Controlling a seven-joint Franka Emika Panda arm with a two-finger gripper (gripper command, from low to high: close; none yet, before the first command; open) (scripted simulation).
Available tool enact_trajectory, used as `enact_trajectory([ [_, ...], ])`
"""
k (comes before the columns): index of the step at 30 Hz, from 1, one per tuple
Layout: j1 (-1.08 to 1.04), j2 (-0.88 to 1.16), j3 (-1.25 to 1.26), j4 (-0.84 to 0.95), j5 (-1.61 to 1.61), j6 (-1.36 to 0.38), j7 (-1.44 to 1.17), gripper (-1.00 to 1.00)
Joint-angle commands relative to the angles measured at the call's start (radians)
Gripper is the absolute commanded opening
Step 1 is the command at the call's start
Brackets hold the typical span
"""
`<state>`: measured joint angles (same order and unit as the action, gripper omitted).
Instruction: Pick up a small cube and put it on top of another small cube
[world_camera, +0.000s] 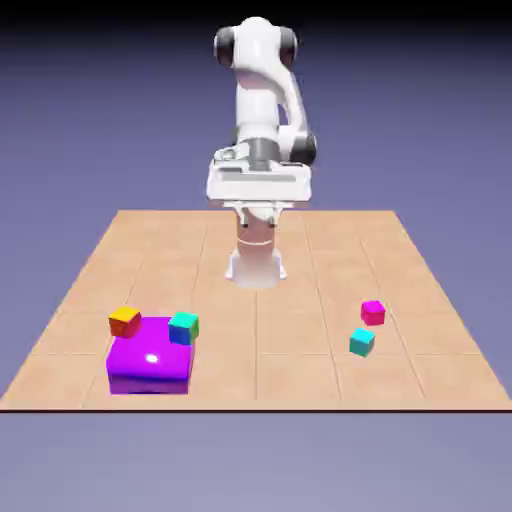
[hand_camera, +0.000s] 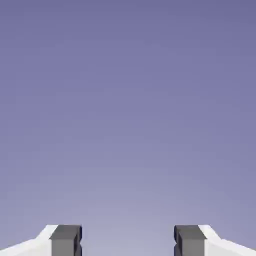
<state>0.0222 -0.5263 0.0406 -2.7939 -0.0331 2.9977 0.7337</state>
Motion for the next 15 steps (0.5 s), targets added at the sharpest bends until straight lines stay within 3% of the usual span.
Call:
enact_trajectory([
  [1, 0.008, 0.036, 0.034, 0.013, -0.027, -0.033, -0.006, 0.00],
  [15, 0.127, 0.544, 0.505, 0.200, -0.411, -0.488, -0.091, 0.00],
])
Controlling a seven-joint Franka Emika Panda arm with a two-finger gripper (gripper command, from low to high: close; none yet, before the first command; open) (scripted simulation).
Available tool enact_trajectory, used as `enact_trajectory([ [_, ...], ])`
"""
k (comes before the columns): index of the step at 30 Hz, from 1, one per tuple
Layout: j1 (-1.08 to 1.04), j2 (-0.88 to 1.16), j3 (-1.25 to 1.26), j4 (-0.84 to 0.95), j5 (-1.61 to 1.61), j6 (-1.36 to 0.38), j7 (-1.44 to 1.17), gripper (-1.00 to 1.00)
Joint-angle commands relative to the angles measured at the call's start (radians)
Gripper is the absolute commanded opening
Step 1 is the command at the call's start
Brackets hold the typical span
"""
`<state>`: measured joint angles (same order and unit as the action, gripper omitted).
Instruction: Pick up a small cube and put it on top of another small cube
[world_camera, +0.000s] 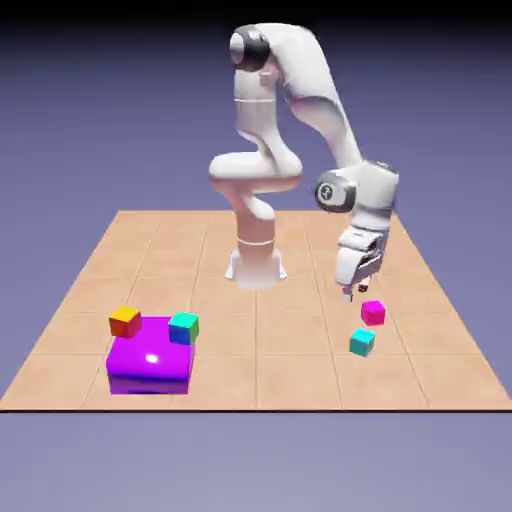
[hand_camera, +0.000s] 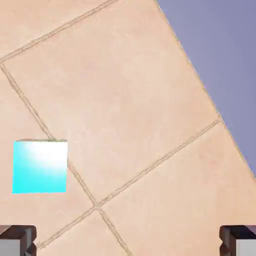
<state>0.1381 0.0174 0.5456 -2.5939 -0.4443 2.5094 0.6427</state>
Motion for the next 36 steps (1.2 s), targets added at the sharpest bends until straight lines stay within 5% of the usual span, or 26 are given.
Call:
enact_trajectory([
  [1, 0.019, 0.036, 0.034, 0.013, -0.027, -0.033, -0.006, 0.00],
  [8, 0.079, 0.290, 0.269, 0.107, -0.219, -0.260, -0.049, 0.00],
  [16, 0.158, 0.477, 0.115, 0.121, -0.458, -0.183, 0.101, 0.00],
  [17, 0.158, 0.477, 0.115, 0.121, -0.458, -0.183, 0.101, -1.00],
  [24, 0.062, 0.290, 0.256, 0.112, -0.197, -0.271, -0.021, -1.00],
  [36, -0.272, 0.124, -0.122, 0.152, 0.325, -0.313, 0.492, -1.00],
])
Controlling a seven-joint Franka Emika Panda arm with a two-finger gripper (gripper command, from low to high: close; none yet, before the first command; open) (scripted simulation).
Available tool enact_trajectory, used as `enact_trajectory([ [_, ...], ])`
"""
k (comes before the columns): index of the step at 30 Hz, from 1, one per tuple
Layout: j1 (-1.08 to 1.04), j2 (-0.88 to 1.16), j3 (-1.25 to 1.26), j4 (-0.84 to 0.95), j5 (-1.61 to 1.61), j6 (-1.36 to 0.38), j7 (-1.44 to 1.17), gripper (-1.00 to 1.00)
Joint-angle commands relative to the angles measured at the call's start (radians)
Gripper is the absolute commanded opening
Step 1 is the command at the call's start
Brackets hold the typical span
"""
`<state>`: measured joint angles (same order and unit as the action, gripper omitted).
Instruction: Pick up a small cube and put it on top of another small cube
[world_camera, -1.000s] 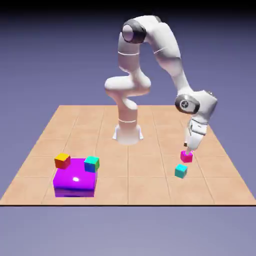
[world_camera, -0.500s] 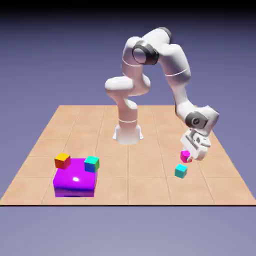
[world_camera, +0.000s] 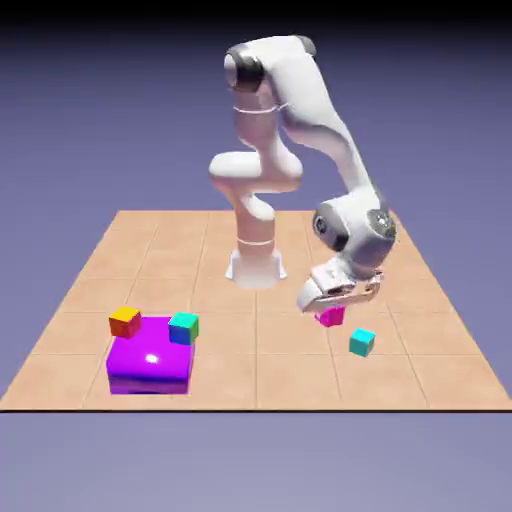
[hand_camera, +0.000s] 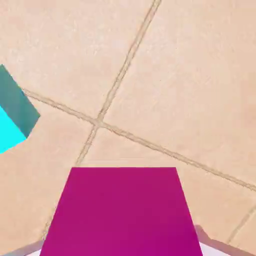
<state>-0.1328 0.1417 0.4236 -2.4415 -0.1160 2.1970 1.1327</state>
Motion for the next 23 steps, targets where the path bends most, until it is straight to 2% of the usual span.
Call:
enact_trajectory([
  [1, -0.029, -0.014, -0.032, 0.003, 0.040, -0.004, 0.045, -1.00],
  [15, -0.385, -0.190, -0.435, 0.046, 0.596, -0.049, 0.592, -1.00],
  [19, -0.358, -0.072, -0.400, -0.008, 0.682, 0.121, 0.528, -1.00],
  [20, -0.358, -0.072, -0.400, -0.008, 0.682, 0.121, 0.528, 1.00],
  [23, -0.372, -0.132, -0.418, 0.020, 0.638, 0.034, 0.561, 1.00],
])
